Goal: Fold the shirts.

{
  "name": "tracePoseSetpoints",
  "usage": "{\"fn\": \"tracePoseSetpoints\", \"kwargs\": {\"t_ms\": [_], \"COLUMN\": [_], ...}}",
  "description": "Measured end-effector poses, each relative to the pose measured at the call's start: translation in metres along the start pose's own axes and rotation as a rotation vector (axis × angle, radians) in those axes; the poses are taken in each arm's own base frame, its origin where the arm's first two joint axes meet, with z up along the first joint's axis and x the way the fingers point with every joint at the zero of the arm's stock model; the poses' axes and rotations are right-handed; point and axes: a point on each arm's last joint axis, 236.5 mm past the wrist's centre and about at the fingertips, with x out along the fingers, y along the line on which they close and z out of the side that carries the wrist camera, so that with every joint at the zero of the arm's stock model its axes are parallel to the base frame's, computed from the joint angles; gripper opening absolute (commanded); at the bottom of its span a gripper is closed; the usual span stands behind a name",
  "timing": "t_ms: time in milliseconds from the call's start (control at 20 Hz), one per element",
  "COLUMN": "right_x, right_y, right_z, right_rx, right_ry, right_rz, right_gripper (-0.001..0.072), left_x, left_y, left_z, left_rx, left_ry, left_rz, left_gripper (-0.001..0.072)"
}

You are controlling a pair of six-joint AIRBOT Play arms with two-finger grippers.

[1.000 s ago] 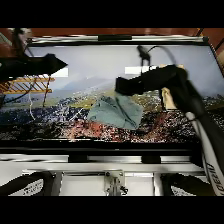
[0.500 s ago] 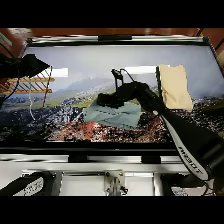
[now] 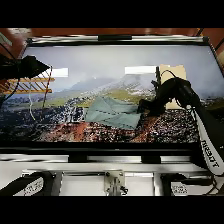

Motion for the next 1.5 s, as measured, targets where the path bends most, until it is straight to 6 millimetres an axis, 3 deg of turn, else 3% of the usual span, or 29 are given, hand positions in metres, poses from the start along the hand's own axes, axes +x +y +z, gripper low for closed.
{"fn": "tracePoseSetpoints", "kwargs": {"t_ms": [300, 350, 450, 600, 650, 700, 800, 900, 1000, 1150, 1250, 1350, 1500], "right_x": [0.039, 0.044, 0.052, 0.049, 0.039, 0.025, -0.021, -0.087, -0.165, -0.273, -0.326, -0.354, -0.372], "right_y": [-0.005, -0.001, 0.007, 0.027, 0.039, 0.049, 0.076, 0.107, 0.138, 0.168, 0.178, 0.181, 0.176], "right_z": [0.005, 0.006, 0.010, 0.015, 0.021, 0.027, 0.043, 0.057, 0.068, 0.063, 0.053, 0.045, 0.048], "right_rx": [0.147, 0.168, 0.166, 0.095, 0.062, 0.023, -0.072, -0.171, -0.247, -0.316, -0.332, -0.332, -0.307], "right_ry": [-0.005, -0.001, -0.009, -0.027, -0.044, -0.064, -0.132, -0.239, -0.392, -0.600, -0.702, -0.754, -0.804], "right_rz": [0.118, 0.143, 0.180, 0.238, 0.271, 0.297, 0.361, 0.422, 0.472, 0.520, 0.546, 0.556, 0.549], "right_gripper": [0.0660, 0.0569, 0.0070, 0.0073, 0.0073, 0.0073, 0.0073, 0.0073, 0.0072, 0.0072, 0.0072, 0.0072, 0.0072], "left_x": [0.001, 0.001, 0.001, 0.001, 0.001, 0.000, 0.001, 0.001, 0.001, 0.001, 0.001, 0.001, 0.001], "left_y": [0.000, 0.000, 0.000, 0.000, 0.000, 0.000, 0.000, 0.001, 0.001, 0.001, 0.001, 0.001, 0.001], "left_z": [-0.001, -0.001, -0.001, -0.001, -0.001, -0.001, -0.001, -0.001, -0.001, -0.001, -0.001, -0.001, -0.001], "left_rx": [-0.013, -0.017, -0.020, -0.025, -0.026, -0.027, -0.028, -0.028, -0.025, -0.020, -0.017, -0.017, -0.015], "left_ry": [0.004, 0.004, 0.004, 0.003, 0.003, 0.002, 0.003, 0.003, 0.004, 0.004, 0.004, 0.005, 0.005], "left_rz": [0.000, 0.000, 0.000, 0.000, 0.000, 0.000, 0.000, 0.000, 0.000, 0.000, 0.000, 0.000, 0.000], "left_gripper": [0.0036, 0.0036, 0.0036, 0.0036, 0.0036, 0.0036, 0.0037, 0.0037, 0.0037, 0.0038, 0.0038, 0.0039, 0.0038]}}
